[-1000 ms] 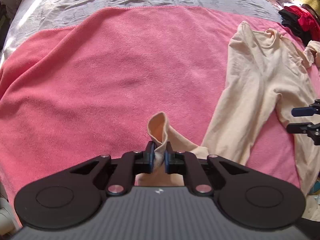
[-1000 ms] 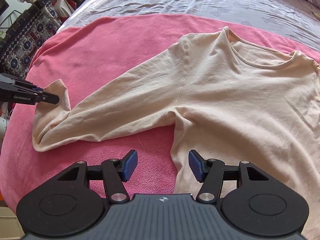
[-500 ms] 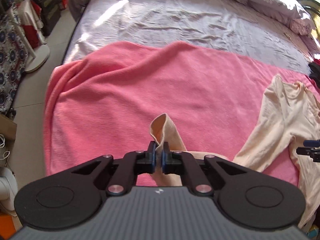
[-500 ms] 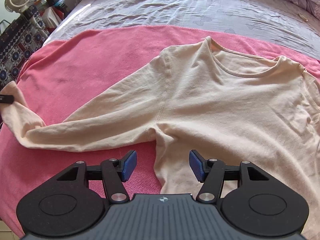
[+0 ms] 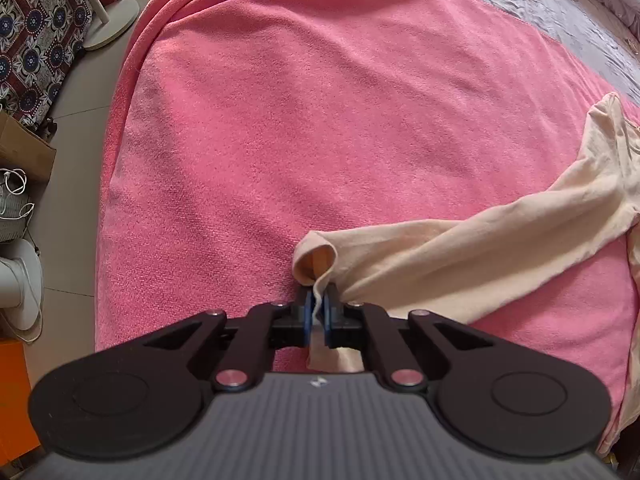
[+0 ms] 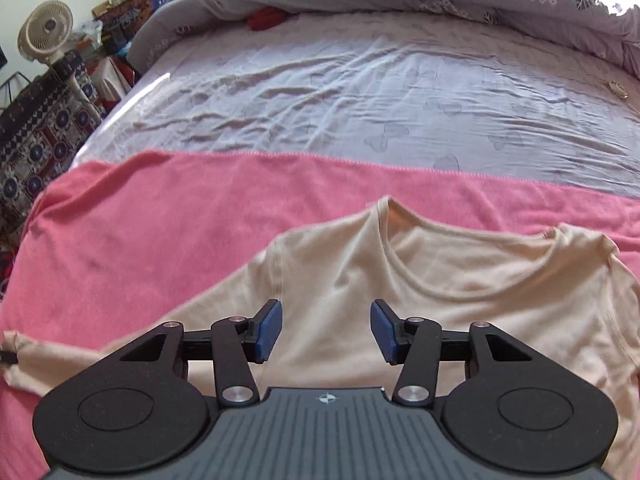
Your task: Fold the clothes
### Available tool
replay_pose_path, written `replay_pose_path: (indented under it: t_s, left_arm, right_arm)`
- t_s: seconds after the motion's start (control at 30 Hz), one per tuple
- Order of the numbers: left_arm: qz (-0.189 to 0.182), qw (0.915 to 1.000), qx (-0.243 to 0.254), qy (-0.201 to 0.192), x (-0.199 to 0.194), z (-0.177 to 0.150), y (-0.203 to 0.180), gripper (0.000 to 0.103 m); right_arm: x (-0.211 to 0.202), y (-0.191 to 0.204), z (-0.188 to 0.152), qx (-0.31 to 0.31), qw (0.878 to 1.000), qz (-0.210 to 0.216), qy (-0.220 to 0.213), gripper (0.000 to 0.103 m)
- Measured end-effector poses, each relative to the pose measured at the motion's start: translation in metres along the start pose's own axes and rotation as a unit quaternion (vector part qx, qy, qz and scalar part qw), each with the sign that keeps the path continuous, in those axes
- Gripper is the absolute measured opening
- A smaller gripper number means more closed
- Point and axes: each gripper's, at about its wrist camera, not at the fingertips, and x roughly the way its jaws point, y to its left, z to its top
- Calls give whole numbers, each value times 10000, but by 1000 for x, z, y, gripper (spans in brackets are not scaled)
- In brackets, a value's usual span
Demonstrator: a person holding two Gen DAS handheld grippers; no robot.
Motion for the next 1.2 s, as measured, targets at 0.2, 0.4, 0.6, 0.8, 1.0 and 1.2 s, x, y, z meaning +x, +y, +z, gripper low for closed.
replay_pose_path:
  t_s: [0.2, 0.4, 0.6, 0.8, 1.0, 1.2]
  left_arm:
    - [19, 9999, -133, -35, -2, -2, 1, 3]
    - [91, 9996, -272, -38, -7, -3, -2, 3]
    - [132, 9992, -332, -159, -17, 4, -1, 3]
    - [60, 9990, -328, -307, -16, 15, -4, 4]
    - [147, 9994, -289, -97, 7, 15, -12, 4]
    - [149, 9994, -303, -103, 7, 16, -12, 5]
  right_arm:
    - [60, -44, 45, 765, 9964, 220, 278, 43]
    - [84, -29, 48, 385, 9986, 128, 351, 6]
    - [69, -56, 63, 1734, 9834, 371, -392, 5]
    - [64, -86, 74, 2412, 9655, 441, -878, 5]
    - [80, -59, 61, 735, 9935, -819, -301, 9]
    - [32, -57, 54, 988, 9857, -1017, -911, 42]
